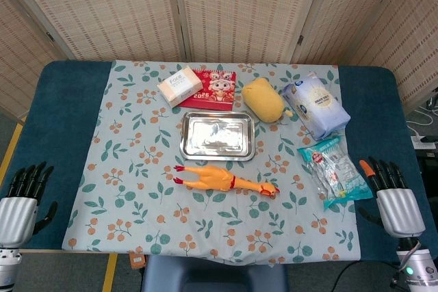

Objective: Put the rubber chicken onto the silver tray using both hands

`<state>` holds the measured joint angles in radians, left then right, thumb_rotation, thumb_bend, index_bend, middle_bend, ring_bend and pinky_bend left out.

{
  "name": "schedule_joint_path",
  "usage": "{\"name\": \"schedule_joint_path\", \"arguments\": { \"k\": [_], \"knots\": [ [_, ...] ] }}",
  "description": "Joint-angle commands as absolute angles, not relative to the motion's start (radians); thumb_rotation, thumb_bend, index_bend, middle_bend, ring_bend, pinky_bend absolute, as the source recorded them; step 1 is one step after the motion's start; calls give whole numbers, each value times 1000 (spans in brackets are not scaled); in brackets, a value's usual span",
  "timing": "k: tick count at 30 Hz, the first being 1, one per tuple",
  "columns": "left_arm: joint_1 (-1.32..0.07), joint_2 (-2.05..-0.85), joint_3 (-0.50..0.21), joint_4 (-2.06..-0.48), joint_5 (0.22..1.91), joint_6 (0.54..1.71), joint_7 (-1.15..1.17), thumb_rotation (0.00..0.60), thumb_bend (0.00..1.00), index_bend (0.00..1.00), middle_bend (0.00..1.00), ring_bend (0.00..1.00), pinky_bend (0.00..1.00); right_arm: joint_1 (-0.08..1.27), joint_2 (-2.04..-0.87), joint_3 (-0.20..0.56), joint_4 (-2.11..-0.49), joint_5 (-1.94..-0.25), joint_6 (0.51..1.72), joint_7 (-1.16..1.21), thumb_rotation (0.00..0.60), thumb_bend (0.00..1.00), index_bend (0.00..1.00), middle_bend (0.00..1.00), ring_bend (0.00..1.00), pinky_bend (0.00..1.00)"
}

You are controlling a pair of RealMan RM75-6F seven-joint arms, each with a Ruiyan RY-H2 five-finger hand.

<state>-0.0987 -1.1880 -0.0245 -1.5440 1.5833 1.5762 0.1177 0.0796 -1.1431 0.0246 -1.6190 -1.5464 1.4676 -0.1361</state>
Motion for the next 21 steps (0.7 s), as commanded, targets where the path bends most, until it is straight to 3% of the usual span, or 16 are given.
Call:
{"name": "schedule_joint_path", "arguments": {
  "k": [1, 9, 16, 21],
  "knots": [
    [-100, -1191, -23, -1544, 1588, 1545, 123, 600, 420, 0, 0, 0, 54, 75, -1140, 24, -1625, -1531, 1463, -154, 600, 112, 0, 0, 0, 0],
    [-107, -1193, -15, -1545, 1603, 1533, 115, 600, 420, 0, 0, 0, 54, 80, -1155, 21, -1667, -1504, 1433, -209, 600, 111, 0, 0, 0, 0],
    [-132, -1180, -7, -1548, 1594, 1473, 71, 600, 418, 0, 0, 0, 55, 168, -1198, 36, -1769, -1461, 1287, -352, 600, 111, 0, 0, 0, 0],
    [-138, -1172, 2, -1541, 1615, 1474, 36, 600, 419, 0, 0, 0, 55, 263, -1269, 101, -1826, -1285, 1160, -508, 600, 112, 54, 70, 0, 115]
  ]
}}
